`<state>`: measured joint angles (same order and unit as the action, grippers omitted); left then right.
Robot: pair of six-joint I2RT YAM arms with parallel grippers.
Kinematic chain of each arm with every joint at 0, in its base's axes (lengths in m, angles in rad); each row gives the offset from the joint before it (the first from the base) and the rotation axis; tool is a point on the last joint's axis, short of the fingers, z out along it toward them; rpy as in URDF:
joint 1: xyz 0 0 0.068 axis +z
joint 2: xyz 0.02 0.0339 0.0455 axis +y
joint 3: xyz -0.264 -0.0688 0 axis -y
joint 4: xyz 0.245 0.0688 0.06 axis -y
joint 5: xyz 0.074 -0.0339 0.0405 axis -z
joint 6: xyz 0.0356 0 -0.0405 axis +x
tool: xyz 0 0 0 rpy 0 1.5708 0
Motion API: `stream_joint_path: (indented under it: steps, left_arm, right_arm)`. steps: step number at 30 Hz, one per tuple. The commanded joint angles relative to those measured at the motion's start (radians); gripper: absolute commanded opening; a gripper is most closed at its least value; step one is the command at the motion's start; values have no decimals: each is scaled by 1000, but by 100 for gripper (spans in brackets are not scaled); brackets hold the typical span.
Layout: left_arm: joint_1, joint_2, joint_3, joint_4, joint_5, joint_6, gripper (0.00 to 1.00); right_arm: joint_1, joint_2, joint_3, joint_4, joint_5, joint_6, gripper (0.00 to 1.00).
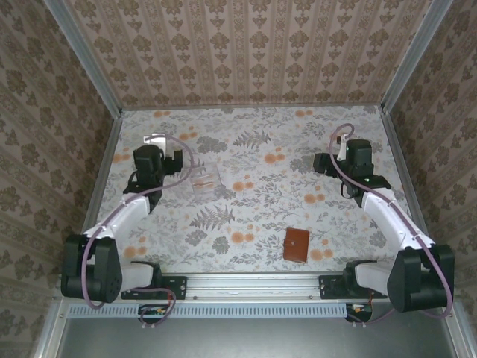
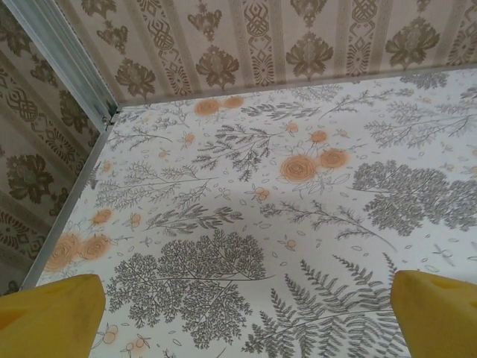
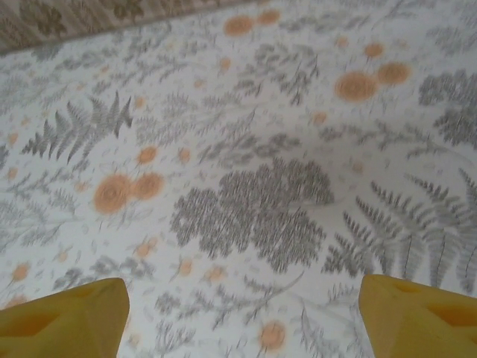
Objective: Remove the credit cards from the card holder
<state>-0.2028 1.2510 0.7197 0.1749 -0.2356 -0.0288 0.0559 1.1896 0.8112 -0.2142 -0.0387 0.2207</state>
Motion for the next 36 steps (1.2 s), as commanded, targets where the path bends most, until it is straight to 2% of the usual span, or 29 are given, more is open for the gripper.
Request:
stream_joint_path:
  steps: [1, 4, 11, 13, 14, 16, 19, 25, 36]
  left_arm:
    - [-7, -11, 112, -360, 2, -210, 100]
    - [-6, 27, 210, -565, 54, -322, 99]
    - [-9, 143, 292, -697, 251, -451, 90]
    - [-10, 193, 327, -708, 301, -463, 82]
    - [-10, 227, 349, -712, 330, -465, 73]
    - [-14, 304, 406, -755, 359, -470, 66]
    - [-33, 398, 481, -811, 348, -468, 58]
    - [-57, 485, 543, -838, 336, -468, 42]
    - [-69, 570, 587, -871, 317, -469, 26]
  right_arm:
    - [36, -18, 52, -288, -39, 84, 78]
    - [81, -15, 84, -363, -37, 103, 78]
    - [143, 15, 141, -394, -43, 138, 78]
    - [152, 27, 157, -397, -44, 138, 79]
    - [153, 33, 166, -401, -43, 138, 79]
    - [153, 40, 179, -406, -37, 140, 79]
    - [155, 43, 189, -409, -33, 140, 79]
    - [158, 41, 193, -415, -26, 140, 79]
    - [159, 44, 187, -428, -15, 133, 81]
